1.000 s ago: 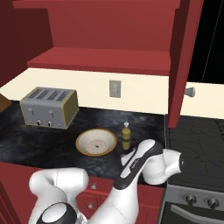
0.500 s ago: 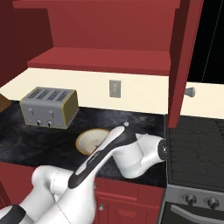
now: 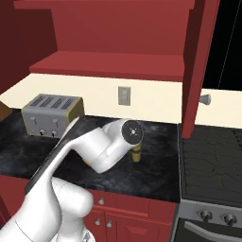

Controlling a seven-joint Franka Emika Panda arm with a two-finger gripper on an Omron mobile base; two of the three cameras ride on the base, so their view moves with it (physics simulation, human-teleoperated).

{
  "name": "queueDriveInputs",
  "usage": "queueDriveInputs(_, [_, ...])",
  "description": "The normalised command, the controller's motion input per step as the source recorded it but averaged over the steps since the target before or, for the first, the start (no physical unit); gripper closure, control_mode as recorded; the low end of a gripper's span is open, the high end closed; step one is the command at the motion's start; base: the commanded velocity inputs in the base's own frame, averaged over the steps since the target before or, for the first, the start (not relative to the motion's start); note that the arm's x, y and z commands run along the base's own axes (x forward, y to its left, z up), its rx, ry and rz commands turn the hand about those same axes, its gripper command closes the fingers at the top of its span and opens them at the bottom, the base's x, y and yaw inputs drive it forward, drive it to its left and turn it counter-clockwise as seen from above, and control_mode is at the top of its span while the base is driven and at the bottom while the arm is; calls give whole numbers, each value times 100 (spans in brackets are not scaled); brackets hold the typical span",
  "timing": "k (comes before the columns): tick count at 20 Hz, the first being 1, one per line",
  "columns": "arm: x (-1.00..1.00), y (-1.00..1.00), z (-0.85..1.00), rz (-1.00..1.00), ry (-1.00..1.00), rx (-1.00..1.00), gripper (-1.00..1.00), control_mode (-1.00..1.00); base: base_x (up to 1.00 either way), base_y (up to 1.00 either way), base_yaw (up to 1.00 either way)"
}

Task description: Retrieve the bottle and the shaker from the cabinet and place them next to the mixing bowl on the counter. Then add garlic from the fridge to the mixing bowl.

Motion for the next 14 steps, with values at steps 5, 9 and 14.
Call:
queueDriveInputs(5, [8,51,29,-23,18,-1,-100,-100,0,0,0])
queueDriveInputs(9, [11,46,19,-15,12,0,-100,-100,0,0,0])
queueDriveInputs(14, [-4,54,14,0,1,-19,-100,-100,0,0,0])
